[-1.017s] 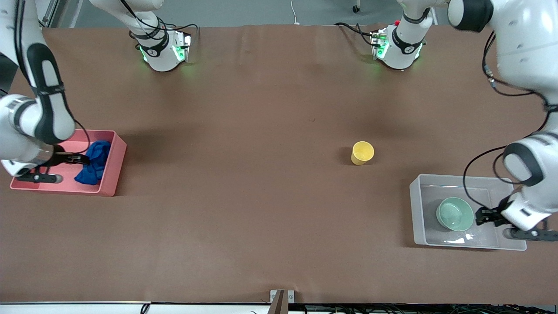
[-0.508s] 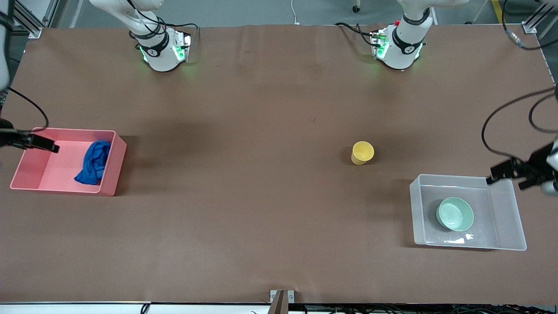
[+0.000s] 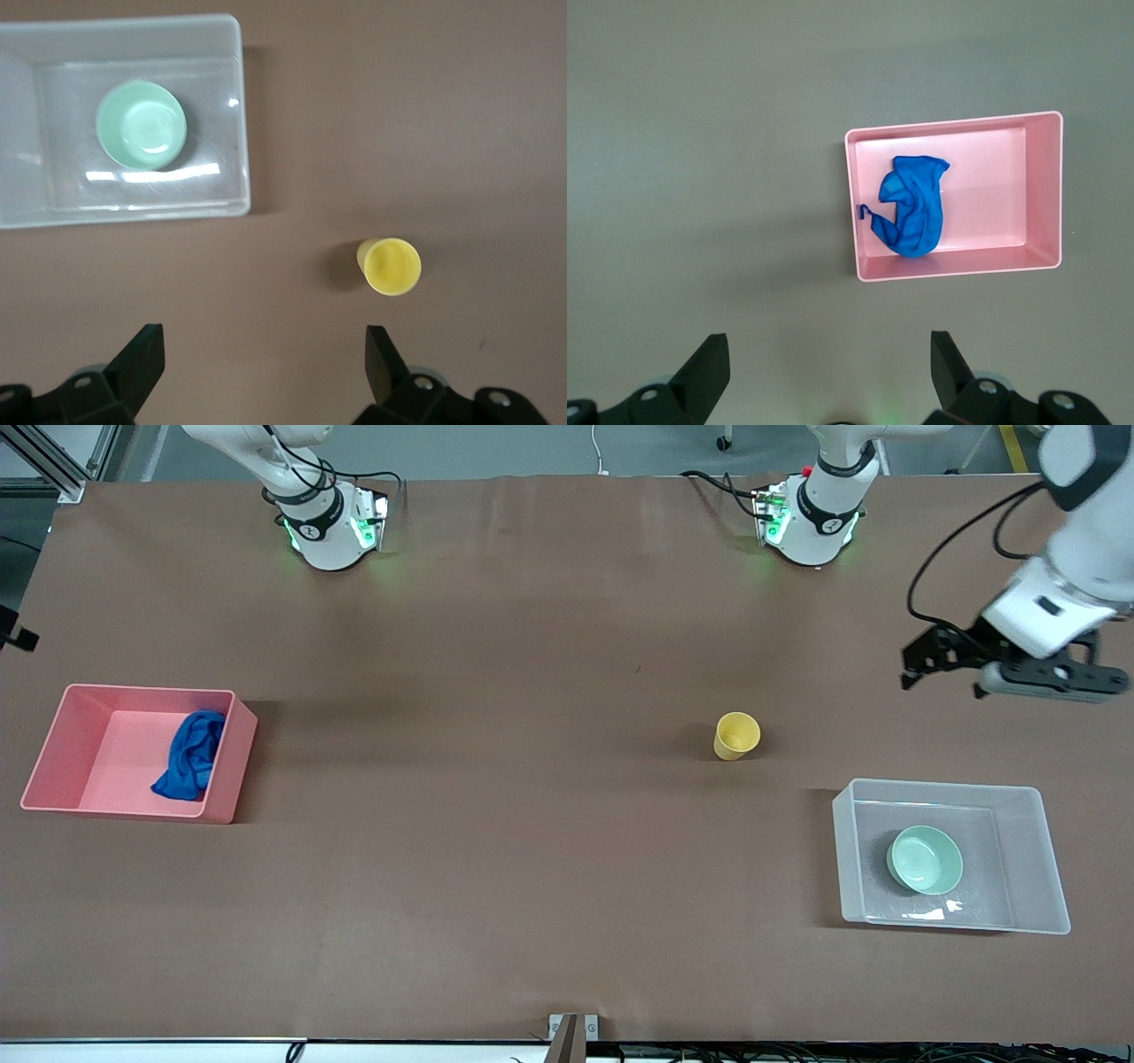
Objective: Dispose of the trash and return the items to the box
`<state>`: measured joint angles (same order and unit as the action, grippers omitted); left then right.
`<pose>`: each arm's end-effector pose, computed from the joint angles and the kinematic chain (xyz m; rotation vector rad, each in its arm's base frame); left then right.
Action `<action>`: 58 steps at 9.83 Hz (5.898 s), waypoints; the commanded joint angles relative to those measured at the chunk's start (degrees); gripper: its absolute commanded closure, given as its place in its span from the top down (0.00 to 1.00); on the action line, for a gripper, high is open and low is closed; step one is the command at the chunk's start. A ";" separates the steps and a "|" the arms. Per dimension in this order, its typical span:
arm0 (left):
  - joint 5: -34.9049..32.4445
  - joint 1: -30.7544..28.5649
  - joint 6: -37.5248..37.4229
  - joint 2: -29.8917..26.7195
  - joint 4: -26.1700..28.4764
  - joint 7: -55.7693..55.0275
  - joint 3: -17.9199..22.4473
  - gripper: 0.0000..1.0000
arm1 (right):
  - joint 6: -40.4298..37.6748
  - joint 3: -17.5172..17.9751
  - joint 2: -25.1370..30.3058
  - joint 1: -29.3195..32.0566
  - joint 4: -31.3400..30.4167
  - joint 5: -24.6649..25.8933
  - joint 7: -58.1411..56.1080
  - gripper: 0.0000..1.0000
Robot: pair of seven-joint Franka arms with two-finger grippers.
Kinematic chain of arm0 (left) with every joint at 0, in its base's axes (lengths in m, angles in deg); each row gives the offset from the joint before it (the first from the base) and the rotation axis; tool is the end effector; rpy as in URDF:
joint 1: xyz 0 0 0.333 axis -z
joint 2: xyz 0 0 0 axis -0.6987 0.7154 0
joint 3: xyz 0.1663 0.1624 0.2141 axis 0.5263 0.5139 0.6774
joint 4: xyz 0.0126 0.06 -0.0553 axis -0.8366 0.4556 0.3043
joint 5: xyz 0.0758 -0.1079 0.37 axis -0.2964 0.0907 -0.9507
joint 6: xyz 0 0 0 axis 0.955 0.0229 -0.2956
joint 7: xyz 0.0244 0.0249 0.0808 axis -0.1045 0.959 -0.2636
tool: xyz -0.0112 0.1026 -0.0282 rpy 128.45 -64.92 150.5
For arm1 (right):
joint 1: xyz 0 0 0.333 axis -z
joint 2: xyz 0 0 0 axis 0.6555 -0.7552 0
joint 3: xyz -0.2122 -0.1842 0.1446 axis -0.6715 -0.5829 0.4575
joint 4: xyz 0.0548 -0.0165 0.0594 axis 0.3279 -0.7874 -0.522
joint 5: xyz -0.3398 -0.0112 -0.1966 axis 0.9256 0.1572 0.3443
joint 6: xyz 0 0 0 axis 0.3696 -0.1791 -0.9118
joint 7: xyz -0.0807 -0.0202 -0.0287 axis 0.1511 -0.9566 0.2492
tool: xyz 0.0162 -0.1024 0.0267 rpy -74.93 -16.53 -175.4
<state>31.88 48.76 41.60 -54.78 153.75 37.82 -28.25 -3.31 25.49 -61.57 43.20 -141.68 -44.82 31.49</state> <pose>0.5236 -0.0816 0.5364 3.0804 -0.1906 0.1222 0.5219 -0.1137 0.6615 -3.0853 0.1919 0.0392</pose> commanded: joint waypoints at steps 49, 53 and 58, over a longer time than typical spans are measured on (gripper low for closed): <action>-3.87 -1.36 -13.37 0.34 -11.58 1.39 3.82 0.99 | -2.91 5.18 -0.24 1.36 2.47 2.84 3.19 1.00; -3.69 -1.45 -19.16 3.36 -22.42 1.03 2.32 1.00 | -2.91 5.18 -0.24 1.45 2.38 2.84 3.10 1.00; -3.69 -1.80 -26.22 7.69 -28.37 0.77 2.40 1.00 | -2.91 5.10 -0.24 1.45 2.38 2.84 3.10 1.00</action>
<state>29.01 47.30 16.92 -47.94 124.75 39.51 -25.32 -5.63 30.25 -61.75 44.11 -139.78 -42.45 35.22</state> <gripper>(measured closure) 0.000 0.000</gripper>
